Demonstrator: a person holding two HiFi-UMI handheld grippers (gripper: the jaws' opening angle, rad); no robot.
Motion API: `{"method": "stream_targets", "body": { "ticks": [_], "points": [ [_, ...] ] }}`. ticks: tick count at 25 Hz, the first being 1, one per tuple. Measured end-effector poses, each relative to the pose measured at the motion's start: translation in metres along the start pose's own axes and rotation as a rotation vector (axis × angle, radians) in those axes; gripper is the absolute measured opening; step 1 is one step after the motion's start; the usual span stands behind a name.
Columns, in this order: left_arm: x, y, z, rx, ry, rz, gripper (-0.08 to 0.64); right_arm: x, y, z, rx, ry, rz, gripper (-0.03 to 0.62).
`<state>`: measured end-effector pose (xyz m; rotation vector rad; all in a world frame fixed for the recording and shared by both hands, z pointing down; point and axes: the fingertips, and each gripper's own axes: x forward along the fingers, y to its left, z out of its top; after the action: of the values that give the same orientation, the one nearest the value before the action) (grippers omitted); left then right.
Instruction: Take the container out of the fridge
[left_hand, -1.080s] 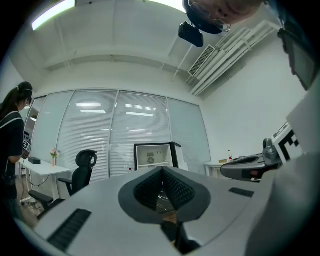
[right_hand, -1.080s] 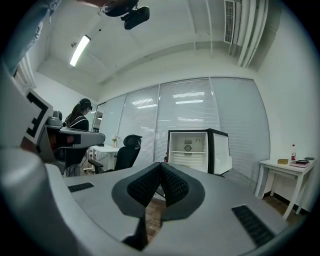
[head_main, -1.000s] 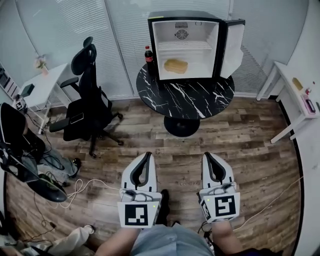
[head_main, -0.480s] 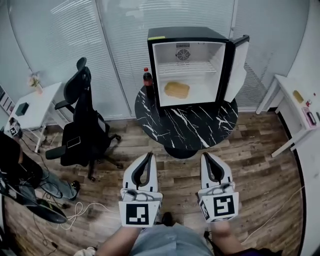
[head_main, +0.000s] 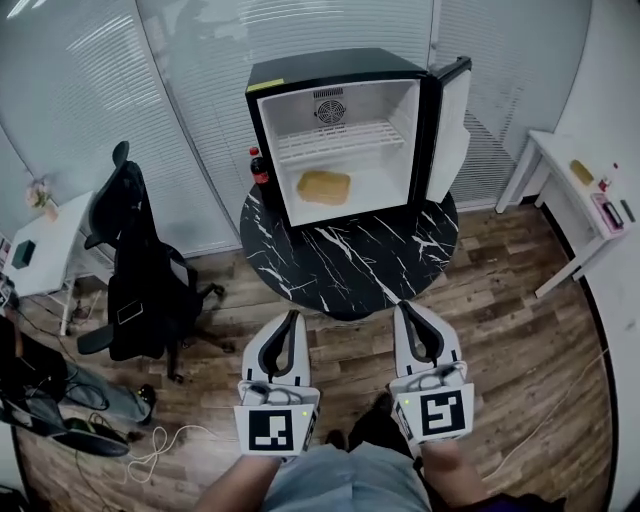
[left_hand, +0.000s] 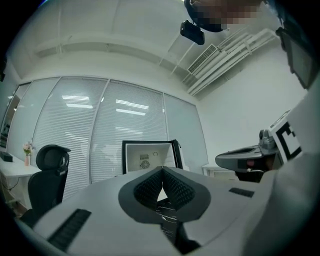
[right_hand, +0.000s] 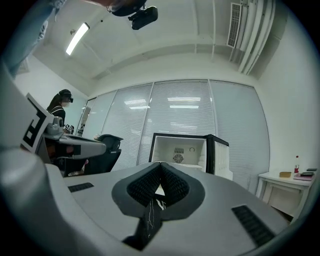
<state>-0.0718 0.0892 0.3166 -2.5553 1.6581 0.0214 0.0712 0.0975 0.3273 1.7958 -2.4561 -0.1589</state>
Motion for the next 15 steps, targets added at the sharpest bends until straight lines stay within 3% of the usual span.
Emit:
{"method": "stream_targets", "body": {
  "ticks": [4, 8, 15],
  "points": [
    [0.038, -0.009, -0.023, 0.017, 0.053, -0.001, 0.014, 0.029, -0.031, -0.014, 0.013, 0.012, 0.010, 0.012],
    [0.093, -0.016, -0.036, 0.004, 0.077, 0.016, 0.014, 0.079, -0.070, -0.016, 0.013, -0.037, 0.021, 0.013],
    [0.176, -0.009, -0.041, 0.051, 0.107, 0.092, 0.014, 0.161, -0.117, -0.023, 0.034, -0.049, 0.122, 0.012]
  ]
}}
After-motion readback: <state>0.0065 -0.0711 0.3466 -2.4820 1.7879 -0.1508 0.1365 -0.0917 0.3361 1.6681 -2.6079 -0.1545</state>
